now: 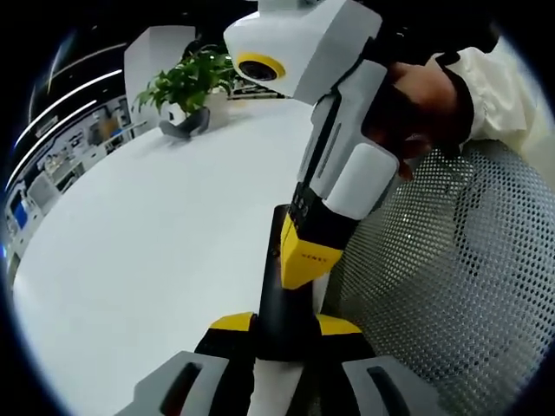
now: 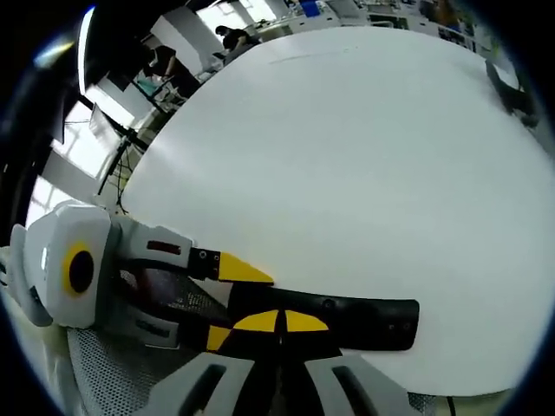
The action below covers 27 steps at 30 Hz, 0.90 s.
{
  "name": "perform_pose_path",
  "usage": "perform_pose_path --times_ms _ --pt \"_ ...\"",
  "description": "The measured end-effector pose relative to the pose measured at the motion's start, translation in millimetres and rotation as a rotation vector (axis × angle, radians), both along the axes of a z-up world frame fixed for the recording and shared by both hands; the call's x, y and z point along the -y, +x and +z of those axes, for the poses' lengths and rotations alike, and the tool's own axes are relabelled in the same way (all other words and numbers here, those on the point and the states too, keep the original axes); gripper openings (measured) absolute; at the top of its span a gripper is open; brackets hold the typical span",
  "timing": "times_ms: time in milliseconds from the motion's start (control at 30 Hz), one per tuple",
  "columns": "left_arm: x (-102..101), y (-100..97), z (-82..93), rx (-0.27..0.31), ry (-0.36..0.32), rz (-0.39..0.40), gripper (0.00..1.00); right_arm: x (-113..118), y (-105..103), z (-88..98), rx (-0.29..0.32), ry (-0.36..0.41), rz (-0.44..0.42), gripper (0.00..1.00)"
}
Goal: Press the specified remote control buttons in sequence, fully releasing each button before pressing the next.
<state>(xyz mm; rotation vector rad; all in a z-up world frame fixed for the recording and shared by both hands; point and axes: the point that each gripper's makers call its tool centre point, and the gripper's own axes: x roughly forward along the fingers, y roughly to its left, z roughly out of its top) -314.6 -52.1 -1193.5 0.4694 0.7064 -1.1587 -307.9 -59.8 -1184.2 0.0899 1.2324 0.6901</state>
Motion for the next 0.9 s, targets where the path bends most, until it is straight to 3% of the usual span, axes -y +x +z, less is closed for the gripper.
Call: perform_pose_path --times_ms 533,667,733,900 --pt "0 3.5 0.8 -0.002 -0.005 -0.022 0.25 -1 3 -0.1 0.041 -0.021 0.042 0.00" --pt "0 5.9 -0.1 0.005 -0.015 -0.036 0.25 0 5 0.5 0.026 -0.012 0.017 0.00" --pt "1 7.7 -0.4 0.010 -0.022 -0.042 0.25 4 2 -0.6 -0.019 -0.009 -0.004 0.00" --pt "3 12.8 0.3 0.022 -0.041 -0.047 0.25 5 3 -1.3 -0.004 -0.033 0.008 0.00"
